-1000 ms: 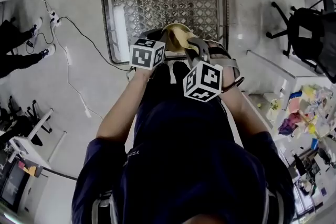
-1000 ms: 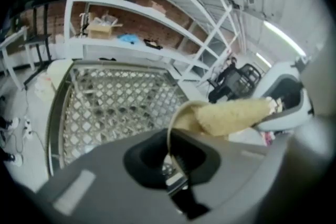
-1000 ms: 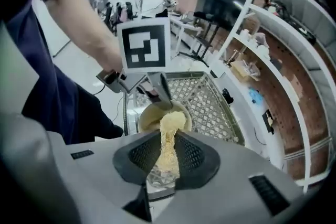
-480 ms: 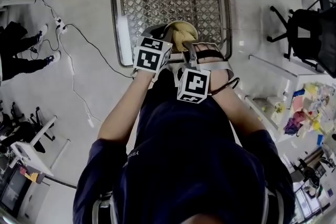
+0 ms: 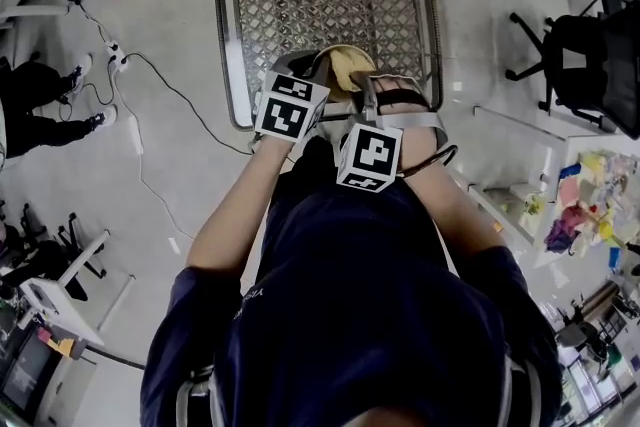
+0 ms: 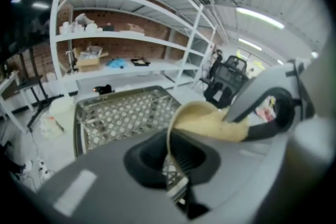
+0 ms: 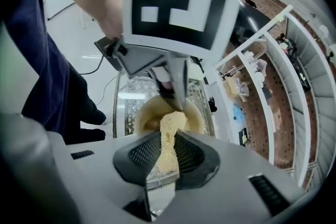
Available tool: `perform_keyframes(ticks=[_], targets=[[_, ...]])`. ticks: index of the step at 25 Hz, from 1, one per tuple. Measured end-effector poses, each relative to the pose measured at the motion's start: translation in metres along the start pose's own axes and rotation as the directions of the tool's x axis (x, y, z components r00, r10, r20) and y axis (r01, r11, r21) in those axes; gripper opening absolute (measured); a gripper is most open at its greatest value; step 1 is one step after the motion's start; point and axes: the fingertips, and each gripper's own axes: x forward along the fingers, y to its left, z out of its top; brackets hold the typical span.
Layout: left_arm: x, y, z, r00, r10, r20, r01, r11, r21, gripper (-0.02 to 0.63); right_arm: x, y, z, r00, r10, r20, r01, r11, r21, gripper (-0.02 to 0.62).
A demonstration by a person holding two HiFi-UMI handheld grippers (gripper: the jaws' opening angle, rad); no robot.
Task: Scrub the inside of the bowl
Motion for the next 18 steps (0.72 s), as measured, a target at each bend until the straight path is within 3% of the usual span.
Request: perform_keyframes(ticks=[5,11,18], targets=[[-0.003,0.012,0.000,1.000,0.016,-0.012,-0.016,1.000,0.006,0.009,-0.003,0.032,0.018,0.995,0.086,0.050,-0.080,0.991,-0.107,0.066],[-0.002,0.009,-0.003,1.000,0.009,-0.027,-0.009,1.000,0.006,0.009,0.003,-0.013,0.004,1.000,-0.016,0.027,0.016,1.000,0.013,0.066],[0.002,0.011,0.006,1.000,0.011,-0.023,-0.011,1.000,0.013,0.009,0.001,0.025,0.016,0.995,0.083,0.056,-0.078,0.992,-0.096,0.066]])
